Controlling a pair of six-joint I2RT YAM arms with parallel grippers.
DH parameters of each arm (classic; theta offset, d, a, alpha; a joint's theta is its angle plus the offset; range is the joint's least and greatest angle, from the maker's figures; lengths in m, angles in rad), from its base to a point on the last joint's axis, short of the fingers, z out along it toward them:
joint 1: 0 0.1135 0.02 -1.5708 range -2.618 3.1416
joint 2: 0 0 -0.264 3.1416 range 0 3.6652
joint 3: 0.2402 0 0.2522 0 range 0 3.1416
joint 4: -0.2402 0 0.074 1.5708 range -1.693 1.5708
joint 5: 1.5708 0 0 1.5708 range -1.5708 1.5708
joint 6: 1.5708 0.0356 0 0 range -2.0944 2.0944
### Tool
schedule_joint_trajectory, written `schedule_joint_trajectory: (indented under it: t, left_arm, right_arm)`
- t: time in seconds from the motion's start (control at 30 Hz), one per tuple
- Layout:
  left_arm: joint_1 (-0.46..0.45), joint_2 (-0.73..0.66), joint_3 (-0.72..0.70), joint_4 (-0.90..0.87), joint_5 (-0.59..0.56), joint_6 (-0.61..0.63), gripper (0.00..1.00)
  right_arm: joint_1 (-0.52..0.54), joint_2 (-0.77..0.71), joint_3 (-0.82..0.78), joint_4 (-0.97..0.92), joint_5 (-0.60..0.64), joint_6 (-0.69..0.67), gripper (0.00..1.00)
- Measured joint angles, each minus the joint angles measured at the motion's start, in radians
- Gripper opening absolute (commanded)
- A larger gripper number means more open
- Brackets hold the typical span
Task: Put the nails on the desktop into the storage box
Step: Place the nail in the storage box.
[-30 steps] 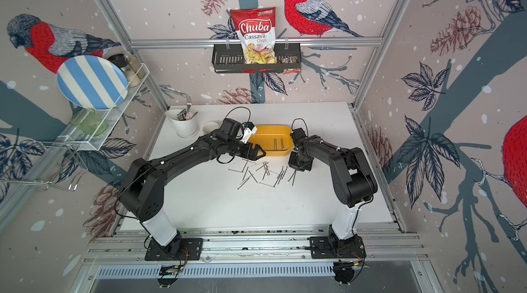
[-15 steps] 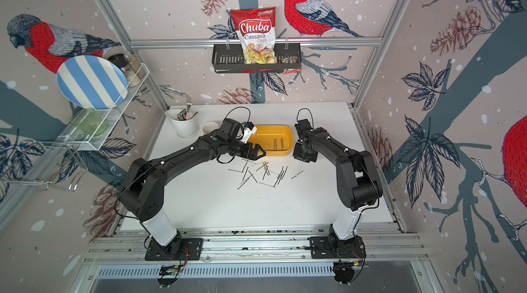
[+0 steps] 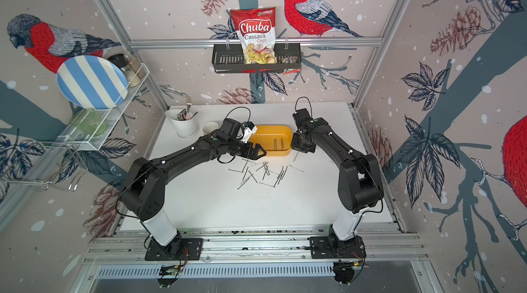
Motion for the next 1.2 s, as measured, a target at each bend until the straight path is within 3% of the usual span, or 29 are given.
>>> schedule_joint_trajectory:
  t: [0.47,1.2]
  left_arm:
    - [0.0,-0.008,-0.021,0.007,-0.006,-0.005,0.95]
    - [0.023,-0.058,-0.075,0.005,-0.04,-0.03,0.95]
  right_arm:
    - [0.081,0.06,0.338,-0.155,0.056,-0.005,0.1]
    - [0.079,0.455,0.583,-0.146,0.011,-0.105,0.09]
